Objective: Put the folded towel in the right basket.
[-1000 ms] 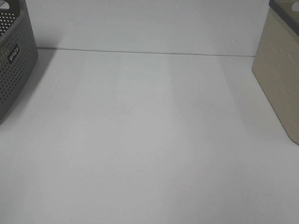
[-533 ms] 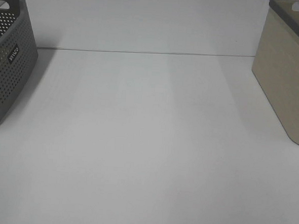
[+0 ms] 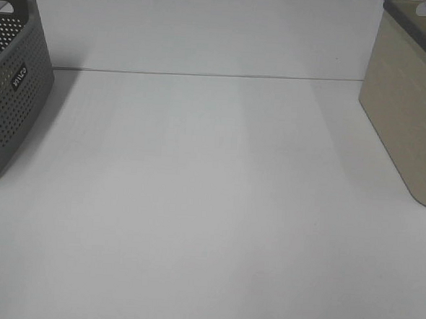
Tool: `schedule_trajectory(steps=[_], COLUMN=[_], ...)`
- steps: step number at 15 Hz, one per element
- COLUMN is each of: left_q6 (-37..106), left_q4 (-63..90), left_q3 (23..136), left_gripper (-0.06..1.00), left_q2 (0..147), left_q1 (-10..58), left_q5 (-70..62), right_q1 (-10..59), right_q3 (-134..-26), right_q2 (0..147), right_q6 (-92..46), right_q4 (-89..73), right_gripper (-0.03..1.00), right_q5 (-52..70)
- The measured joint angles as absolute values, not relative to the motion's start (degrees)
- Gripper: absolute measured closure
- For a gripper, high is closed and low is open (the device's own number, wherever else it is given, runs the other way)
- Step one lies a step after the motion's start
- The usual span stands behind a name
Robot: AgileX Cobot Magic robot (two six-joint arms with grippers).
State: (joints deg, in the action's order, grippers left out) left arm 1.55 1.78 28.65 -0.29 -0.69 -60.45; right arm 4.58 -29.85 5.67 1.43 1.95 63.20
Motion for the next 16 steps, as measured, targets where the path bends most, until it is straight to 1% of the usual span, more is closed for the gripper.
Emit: schedule_trajectory(steps=[7,16], left_q6=[1.5,1.5], left_q4=[1.8,1.8], left_q3=[28.6,28.6], left_gripper=[-0.03,-0.03], left_q2=[-0.3,-0.3], left_q1=[-0.7,-0.7], left_q5=[-60.4,-60.4], right_q1=[4.6,4.6], right_q3=[-28.8,-28.8], right_q2=[4.9,4.9], right_q6=[-2.5,-2.5], right_q4=[0.0,0.0], right_gripper=[0.38,0.38], right_q5=[61.4,61.4])
